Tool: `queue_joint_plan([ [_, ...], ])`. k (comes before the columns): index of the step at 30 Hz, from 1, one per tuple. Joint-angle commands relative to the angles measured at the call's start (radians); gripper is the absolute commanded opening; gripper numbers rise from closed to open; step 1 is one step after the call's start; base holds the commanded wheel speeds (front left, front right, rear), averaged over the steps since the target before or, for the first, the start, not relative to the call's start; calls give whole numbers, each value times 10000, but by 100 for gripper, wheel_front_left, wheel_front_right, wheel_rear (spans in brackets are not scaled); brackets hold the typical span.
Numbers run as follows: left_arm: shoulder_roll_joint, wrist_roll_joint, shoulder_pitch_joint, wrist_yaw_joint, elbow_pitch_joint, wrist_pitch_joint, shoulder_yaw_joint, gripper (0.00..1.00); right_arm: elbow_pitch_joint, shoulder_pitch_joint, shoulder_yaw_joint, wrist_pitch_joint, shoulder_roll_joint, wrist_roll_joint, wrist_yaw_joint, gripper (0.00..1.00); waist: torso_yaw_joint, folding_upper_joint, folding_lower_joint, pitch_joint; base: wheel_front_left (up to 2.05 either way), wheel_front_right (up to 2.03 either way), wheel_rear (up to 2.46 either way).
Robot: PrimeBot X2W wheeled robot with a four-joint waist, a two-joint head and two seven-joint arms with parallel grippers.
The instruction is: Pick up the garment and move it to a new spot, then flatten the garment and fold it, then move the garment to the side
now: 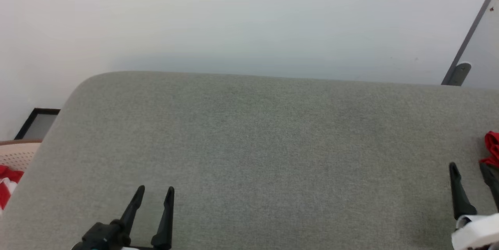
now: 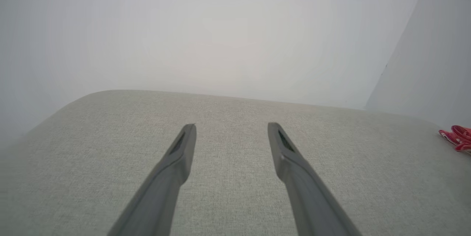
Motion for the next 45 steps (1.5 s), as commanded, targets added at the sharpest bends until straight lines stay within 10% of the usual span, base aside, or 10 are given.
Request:
queue_joint_plan([
  [1,56,-37,129,-15,-77,7,11,100,-151,209,-95,-45,25,-75,-18,100,79,0,0,-74,0,0,0],
  [17,-196,4,1029,-16,-1128,7,254,100,-2179,1986,-1127,-46,699,-473,-18,100,168,0,0,-96,0,0,0],
  [45,-322,-41,923,-16,-1228,7,272,100,-2286,1783,-1098,-45,946,-104,-18,100,-23,0,0,-114,0,0,0],
])
